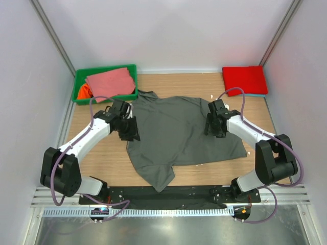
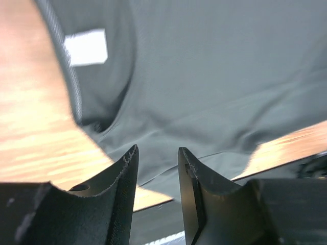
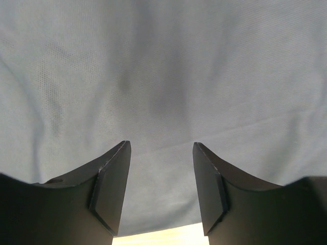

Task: Fold and stack the t-shirts
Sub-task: Flatten the tshirt out

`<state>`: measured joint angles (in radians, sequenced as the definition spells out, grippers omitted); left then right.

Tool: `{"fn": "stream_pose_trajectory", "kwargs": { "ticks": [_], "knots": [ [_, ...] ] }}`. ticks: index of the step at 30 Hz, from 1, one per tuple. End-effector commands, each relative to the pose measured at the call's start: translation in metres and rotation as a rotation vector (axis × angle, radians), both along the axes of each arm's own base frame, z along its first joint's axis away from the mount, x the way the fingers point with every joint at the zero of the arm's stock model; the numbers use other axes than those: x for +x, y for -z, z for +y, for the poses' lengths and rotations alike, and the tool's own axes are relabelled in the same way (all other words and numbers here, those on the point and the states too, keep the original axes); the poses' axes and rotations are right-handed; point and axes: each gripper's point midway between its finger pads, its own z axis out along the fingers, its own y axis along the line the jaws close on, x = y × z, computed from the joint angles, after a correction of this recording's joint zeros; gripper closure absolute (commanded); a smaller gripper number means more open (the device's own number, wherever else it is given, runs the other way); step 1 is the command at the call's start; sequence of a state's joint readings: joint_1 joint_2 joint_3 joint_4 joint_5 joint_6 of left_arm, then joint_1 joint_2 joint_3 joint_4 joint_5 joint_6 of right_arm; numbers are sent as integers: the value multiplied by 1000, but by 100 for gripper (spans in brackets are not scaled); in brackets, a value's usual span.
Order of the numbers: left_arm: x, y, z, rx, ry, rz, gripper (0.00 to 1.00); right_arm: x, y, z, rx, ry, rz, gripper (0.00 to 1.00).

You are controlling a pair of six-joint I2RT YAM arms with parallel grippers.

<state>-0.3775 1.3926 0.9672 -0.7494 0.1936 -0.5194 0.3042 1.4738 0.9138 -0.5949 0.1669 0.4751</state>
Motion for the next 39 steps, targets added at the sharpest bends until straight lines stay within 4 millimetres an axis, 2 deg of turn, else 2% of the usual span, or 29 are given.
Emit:
{"fn": "stream_pose_trajectory", "kwargs": {
  "ticks": [1, 3, 4, 5, 8, 9, 11, 13, 15, 16, 17, 19, 20, 23, 24, 25, 26, 28, 29, 30, 32, 33, 34, 36, 37, 39],
  "knots": [
    [21, -18, -25, -108, 10, -28, 63, 11, 0, 16, 47, 24, -22, 43],
    [28, -5, -35, -149, -5, -10, 66, 10, 10, 17, 42, 41, -4, 45],
    [27, 12, -38, -148, -25, 44, 67, 6, 18, 14, 36, 68, 16, 46],
    [26, 20, -38, -147, -33, 60, 69, 5, 22, 10, 18, 86, 23, 48],
    [20, 46, -31, -100, -68, 94, 71, -8, 35, 3, -3, 148, 61, 51],
    [12, 55, -25, -74, -76, 109, 70, -11, 37, 3, 2, 163, 64, 51],
    [5, 64, -17, -34, -102, 123, 71, -24, 44, 1, 20, 215, 80, 50],
    [-14, 74, -9, 0, -115, 170, 73, -45, 53, 0, 42, 261, 126, 50],
    [-28, 75, -9, 6, -119, 180, 73, -61, 58, -2, 67, 355, 149, 50],
    [-42, 80, -7, 15, -115, 208, 73, -78, 64, -4, 80, 384, 177, 50],
    [-49, 80, -8, 15, -110, 214, 73, -83, 55, -5, 104, 429, 151, 50],
    [-71, 79, -7, 42, -93, 233, 73, -96, 50, -11, 112, 475, 143, 50],
    [-78, 77, -6, 49, -93, 239, 73, -100, 38, -14, 125, 479, 118, 49],
    [-98, 64, 0, 51, -111, 246, 73, -93, 10, -17, 133, 421, 41, 46],
    [-98, 58, -1, 45, -108, 229, 73, -89, 2, -20, 109, 371, 18, 46],
    [-94, 47, 0, 37, -111, 190, 72, -76, -13, -20, 101, 329, -31, 45],
    [-82, 30, -5, 17, -100, 142, 70, -59, -23, -22, 88, 295, -102, 40],
    [-71, 11, -5, 26, -81, 88, 64, -37, -37, -33, 9, 230, -158, 37],
    [-62, 3, -5, 40, -79, 59, 57, -18, -45, -41, 14, 243, -204, 37],
    [-41, -22, -13, 16, -75, -13, 56, -4, -44, -37, 40, 215, -188, 37],
    [-20, -31, -19, 29, -43, -52, 55, 20, -43, -42, 53, 212, -202, 42],
    [-1, -52, -26, 4, -42, -109, 55, 35, -50, -39, 71, 205, -218, 46],
    [8, -55, -27, 10, -45, -114, 55, 42, -35, -37, 65, 199, -170, 50],
    [22, -54, -34, 7, -29, -100, 57, 55, -30, -28, 94, 175, -158, 59],
    [33, -66, -38, -6, -26, -129, 57, 62, -24, -22, 110, 169, -130, 59],
    [41, -64, -40, 2, -14, -127, 58, 68, -24, -12, 129, 137, -127, 57]
  ]
}}
